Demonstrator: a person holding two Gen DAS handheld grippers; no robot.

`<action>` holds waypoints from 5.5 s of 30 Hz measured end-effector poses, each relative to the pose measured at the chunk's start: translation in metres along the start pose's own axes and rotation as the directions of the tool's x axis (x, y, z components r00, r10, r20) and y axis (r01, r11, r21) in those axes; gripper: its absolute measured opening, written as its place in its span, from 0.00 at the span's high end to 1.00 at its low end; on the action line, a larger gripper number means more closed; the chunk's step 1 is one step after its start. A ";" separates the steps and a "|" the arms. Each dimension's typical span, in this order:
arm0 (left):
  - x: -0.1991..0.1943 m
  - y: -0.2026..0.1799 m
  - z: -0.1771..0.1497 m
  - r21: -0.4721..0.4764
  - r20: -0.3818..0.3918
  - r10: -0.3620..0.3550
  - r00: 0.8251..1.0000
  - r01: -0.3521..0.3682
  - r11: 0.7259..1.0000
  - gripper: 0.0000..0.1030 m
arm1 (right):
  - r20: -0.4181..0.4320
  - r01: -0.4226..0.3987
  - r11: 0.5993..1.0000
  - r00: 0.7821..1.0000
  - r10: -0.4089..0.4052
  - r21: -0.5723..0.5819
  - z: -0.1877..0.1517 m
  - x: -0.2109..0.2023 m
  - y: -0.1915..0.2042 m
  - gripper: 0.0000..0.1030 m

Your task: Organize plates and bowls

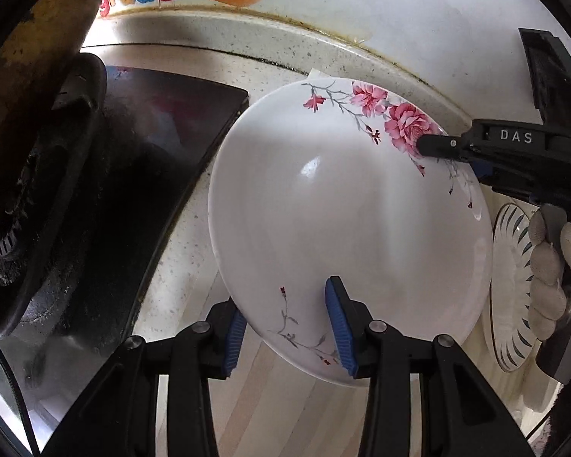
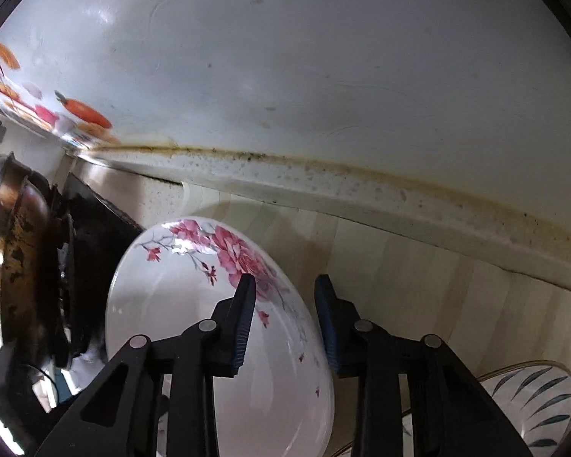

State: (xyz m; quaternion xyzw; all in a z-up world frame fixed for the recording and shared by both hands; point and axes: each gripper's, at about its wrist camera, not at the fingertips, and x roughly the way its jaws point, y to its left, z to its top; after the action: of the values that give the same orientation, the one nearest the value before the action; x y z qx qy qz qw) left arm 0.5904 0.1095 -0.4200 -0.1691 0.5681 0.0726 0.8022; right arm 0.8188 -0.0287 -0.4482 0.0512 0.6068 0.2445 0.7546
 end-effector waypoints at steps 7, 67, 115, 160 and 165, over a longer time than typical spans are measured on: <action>-0.008 0.003 -0.011 0.009 0.039 0.010 0.999 -0.010 1.000 0.64 | 0.002 -0.008 0.999 1.000 0.008 -0.045 -0.008 -0.007 0.001 0.77; -0.077 -0.151 -0.233 0.354 -0.119 0.055 0.991 -0.009 0.935 0.64 | 0.064 -0.044 0.974 0.997 0.031 0.221 -0.382 -0.213 -0.148 0.82; 0.049 -0.178 0.039 0.465 -0.251 -0.030 0.968 0.148 0.873 0.65 | -0.039 0.198 0.881 0.979 -0.201 0.430 -0.164 -0.140 -0.158 0.70; -0.090 -0.165 -0.135 0.420 -0.271 -0.132 0.953 0.241 0.875 0.78 | -0.129 0.181 0.942 0.980 -0.150 0.281 -0.337 -0.250 -0.118 0.87; -0.079 -0.164 -0.155 0.425 -0.284 -0.104 0.953 0.222 0.878 0.78 | -0.155 0.181 0.941 0.978 -0.141 0.287 -0.368 -0.240 -0.123 0.87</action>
State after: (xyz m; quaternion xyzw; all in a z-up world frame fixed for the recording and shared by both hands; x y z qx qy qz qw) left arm 0.4764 -0.0922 -0.3616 -0.0333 0.6501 -0.1518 0.7437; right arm 0.4757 -0.3204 -0.3757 0.0987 0.6875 0.0903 0.7138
